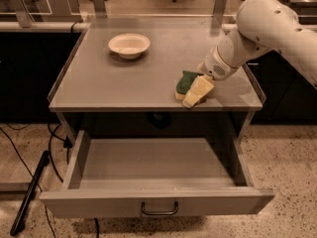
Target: Place sponge into top drawer
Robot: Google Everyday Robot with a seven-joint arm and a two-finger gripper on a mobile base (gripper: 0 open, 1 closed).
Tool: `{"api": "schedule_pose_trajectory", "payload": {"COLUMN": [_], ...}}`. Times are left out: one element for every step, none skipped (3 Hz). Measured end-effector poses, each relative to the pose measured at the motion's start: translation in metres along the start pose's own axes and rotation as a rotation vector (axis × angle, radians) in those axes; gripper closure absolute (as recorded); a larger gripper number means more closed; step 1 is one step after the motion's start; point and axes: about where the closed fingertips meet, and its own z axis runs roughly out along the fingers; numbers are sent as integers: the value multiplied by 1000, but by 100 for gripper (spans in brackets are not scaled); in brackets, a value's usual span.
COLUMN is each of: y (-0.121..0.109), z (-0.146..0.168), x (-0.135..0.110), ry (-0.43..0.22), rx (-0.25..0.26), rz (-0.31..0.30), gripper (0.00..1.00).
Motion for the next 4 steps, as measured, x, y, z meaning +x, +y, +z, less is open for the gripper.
{"api": "schedule_pose_trajectory", "payload": {"y": [1,4,5,5], "z": [-4,-12,-12,-12], "x": [-1,-4,-4,-4], "ry": [14,28,30,30], "rx": [-20,-42,-45,-45], "rz": [5,8,8,8], "gripper": [43,68,90,100]}}
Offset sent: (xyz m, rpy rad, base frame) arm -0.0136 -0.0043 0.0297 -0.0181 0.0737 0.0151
